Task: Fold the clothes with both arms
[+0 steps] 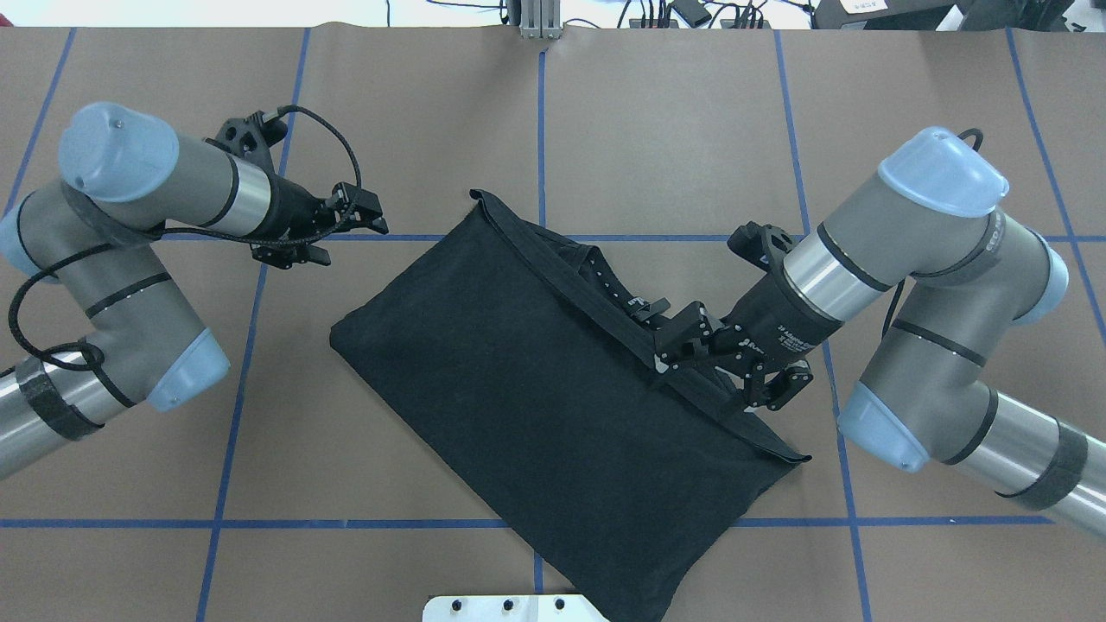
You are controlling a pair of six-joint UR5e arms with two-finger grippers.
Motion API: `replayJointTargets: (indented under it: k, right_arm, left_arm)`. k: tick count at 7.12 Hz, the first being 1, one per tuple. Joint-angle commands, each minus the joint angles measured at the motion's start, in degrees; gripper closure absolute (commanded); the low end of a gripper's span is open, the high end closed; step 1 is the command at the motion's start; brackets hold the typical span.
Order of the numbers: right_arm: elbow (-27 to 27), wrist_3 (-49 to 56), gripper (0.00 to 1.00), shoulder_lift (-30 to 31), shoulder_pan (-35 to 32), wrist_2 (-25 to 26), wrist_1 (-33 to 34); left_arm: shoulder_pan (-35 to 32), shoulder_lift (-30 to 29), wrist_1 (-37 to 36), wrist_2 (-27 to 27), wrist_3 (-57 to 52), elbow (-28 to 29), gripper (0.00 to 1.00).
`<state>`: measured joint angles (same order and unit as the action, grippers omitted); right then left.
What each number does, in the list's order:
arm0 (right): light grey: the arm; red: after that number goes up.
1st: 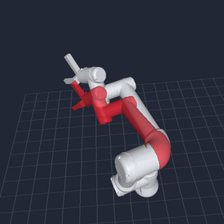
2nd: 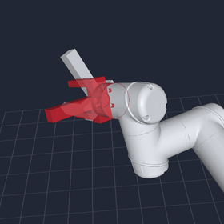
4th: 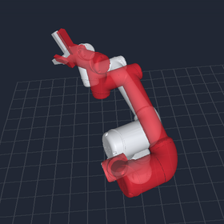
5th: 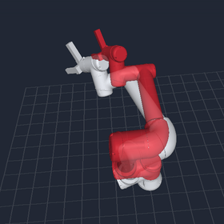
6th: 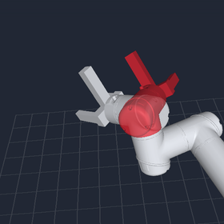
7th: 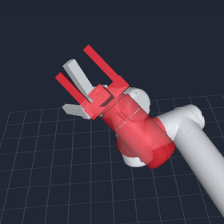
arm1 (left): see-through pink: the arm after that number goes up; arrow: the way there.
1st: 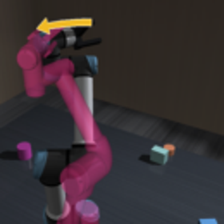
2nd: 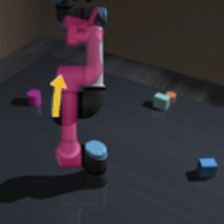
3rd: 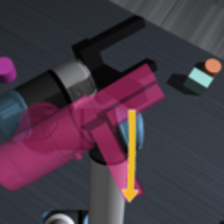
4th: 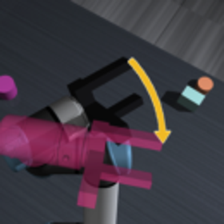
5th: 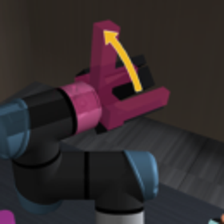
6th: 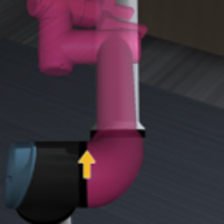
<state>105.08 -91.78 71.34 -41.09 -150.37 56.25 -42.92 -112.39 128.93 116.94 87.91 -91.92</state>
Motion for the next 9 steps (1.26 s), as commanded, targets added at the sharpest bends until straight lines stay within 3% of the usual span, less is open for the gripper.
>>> replayJointTargets:
  k: [1,7,9]
  right_arm:
    - [0.12,0.03,0.00,-0.15,-1.89,0.77,0.00]
    - [0.03,0.03,0.00,-0.50,-1.89,0.78,0.00]
    - [-0.05,0.03,0.00,-0.41,-1.89,0.78,0.00]
  left_arm:
    - [2.49,2.69,0.00,-1.45,0.06,-0.10,0.00]
    - [6.80,4.90,-0.79,-1.80,0.33,-1.34,0.00]
    - [6.89,4.72,-0.88,-1.80,0.33,-1.25,0.11]
